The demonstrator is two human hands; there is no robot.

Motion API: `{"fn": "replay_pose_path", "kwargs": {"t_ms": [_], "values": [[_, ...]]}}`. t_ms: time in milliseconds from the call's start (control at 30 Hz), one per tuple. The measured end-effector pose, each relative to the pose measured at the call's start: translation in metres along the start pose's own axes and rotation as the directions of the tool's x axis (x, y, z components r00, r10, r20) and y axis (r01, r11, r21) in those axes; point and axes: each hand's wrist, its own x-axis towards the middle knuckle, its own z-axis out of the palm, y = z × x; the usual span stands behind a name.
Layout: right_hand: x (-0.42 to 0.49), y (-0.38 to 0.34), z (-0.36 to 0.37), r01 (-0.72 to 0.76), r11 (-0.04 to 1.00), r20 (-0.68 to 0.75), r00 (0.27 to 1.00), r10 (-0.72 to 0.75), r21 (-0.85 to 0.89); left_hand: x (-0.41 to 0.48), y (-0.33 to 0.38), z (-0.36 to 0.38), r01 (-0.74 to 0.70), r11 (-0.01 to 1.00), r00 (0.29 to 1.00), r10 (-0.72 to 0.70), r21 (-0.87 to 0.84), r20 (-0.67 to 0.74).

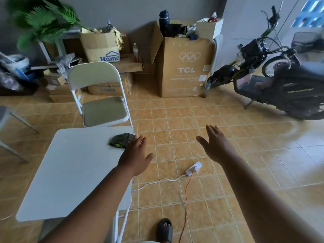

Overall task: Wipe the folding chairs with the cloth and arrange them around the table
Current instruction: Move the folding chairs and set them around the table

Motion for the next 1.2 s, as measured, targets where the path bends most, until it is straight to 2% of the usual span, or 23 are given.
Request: {"fn": "replay_pose_path", "kwargs": {"t_ms": [200, 367, 733, 833, 1033, 1200], "values": [[0.086, 0.003, -0.002, 0.016, 0.999, 0.010, 1.000, -0.017, 0.030, 0.074, -0.001, -0.026, 0.010, 0.998, 0.999, -0.008, 0.063, -0.031], [0.161, -0.001, 0.002, 0.085, 0.996, 0.031, 0.996, -0.087, 0.036, 0.133, 0.001, -0.041, 0.053, 0.998, 0.998, -0.051, 0.045, -0.042], [0.384, 0.006, 0.008, 0.193, 0.980, 0.082, 0.977, -0.196, 0.048, 0.315, -0.009, -0.082, 0.161, 0.984, 0.986, -0.157, 0.074, -0.059], [0.436, 0.002, 0.008, 0.218, 0.976, 0.088, 0.972, -0.220, 0.028, 0.362, -0.012, -0.096, 0.186, 0.980, 0.979, -0.179, 0.071, -0.101], [0.538, -0.022, 0.014, 0.274, 0.961, 0.082, 0.959, -0.270, -0.042, 0.440, -0.046, -0.109, 0.230, 0.972, 0.968, -0.224, 0.043, -0.110], [0.633, -0.065, 0.026, 0.301, 0.951, 0.090, 0.952, -0.294, -0.072, 0.518, -0.101, -0.127, 0.245, 0.969, 0.961, -0.238, 0.030, -0.142]]}}
